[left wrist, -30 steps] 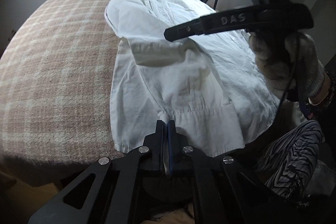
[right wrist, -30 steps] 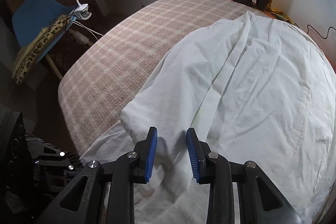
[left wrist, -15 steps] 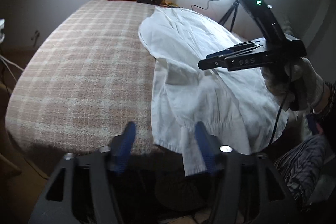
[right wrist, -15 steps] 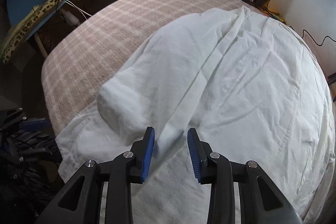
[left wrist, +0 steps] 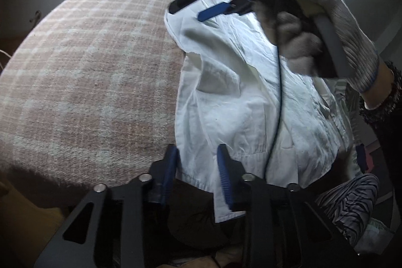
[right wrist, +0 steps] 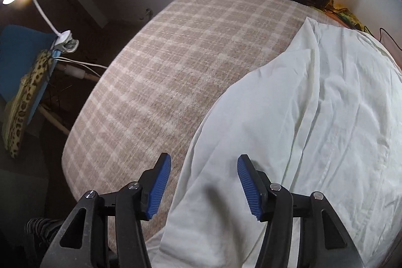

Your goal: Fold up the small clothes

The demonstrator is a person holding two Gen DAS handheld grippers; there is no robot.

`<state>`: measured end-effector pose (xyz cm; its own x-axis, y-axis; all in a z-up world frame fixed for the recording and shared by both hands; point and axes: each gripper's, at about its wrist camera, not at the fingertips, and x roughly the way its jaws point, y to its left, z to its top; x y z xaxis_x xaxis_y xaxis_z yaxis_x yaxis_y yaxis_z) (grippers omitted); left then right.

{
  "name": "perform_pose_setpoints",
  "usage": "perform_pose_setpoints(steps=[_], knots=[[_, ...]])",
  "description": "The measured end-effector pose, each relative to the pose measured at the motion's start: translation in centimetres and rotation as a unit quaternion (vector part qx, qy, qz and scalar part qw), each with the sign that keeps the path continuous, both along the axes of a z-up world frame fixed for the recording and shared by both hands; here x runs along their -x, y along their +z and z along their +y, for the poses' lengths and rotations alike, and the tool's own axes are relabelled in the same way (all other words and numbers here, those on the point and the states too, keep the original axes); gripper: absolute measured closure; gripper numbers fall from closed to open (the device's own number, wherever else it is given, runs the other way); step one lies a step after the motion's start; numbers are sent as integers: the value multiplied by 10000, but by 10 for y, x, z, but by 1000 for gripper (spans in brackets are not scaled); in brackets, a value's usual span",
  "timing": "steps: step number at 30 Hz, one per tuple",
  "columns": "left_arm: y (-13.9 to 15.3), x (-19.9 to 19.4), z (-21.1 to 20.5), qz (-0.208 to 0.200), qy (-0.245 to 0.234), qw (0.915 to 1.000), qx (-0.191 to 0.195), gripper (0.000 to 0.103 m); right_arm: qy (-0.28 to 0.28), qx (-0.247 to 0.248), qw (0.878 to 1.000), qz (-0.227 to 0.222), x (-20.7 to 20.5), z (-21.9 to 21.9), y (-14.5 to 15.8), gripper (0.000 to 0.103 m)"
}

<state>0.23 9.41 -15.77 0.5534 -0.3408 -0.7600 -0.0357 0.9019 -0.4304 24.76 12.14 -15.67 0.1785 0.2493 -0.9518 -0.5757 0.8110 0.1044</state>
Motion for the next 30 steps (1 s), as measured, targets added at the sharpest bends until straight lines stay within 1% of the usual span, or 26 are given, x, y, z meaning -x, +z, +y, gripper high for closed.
perform_pose_setpoints(steps=[1,2,4,6,8,10,13,16,17,18,19,21,24,26,28,30], knots=[[-1,-1,-3,5,-83,10000,15,89,-54,57,10000,27,-4,4,-4,45],[0,-2,-7,-9,-150,9999,35,94,-108,119,9999,44,-9,8,-8,45],[3,1,-12,-95,-272,9996,60,98,-169,336,9993,-11,-17,15,-13,45],[6,4,-14,-169,-330,9993,43,98,-169,613,9979,-112,-22,20,-19,44],[8,5,-15,-203,-362,9991,109,99,-125,836,9964,-97,-27,24,-27,44],[8,7,-15,-248,-391,9988,129,99,-68,900,9958,-135,-27,28,-30,43],[12,8,-18,-321,-447,9984,163,100,13,1003,9946,-253,-25,32,-32,46],[17,8,-24,-405,-516,9977,164,100,40,1000,9945,-324,-25,31,-31,59],[19,7,-26,-428,-536,9975,170,100,46,974,9946,-351,-25,30,-29,70],[21,7,-31,-453,-553,9973,177,100,43,958,9947,-381,-25,29,-28,84],[24,6,-34,-498,-585,9969,184,100,36,942,9948,-398,-25,27,-27,91],[32,5,-40,-610,-675,9957,156,100,-8,771,9965,-322,-27,18,-24,101],[46,4,-53,-835,-849,9928,91,100,-120,337,9991,-234,-28,-3,-14,103],[51,3,-60,-918,-967,9911,63,100,-273,-96,9994,-193,-30,-21,-4,103],[55,2,-69,-961,-1094,9893,35,100,-446,-537,9975,-149,-32,-41,6,103],[57,0,-78,-977,-1206,9879,8,100,-593,-860,9944,-179,-32,-62,19,103]])
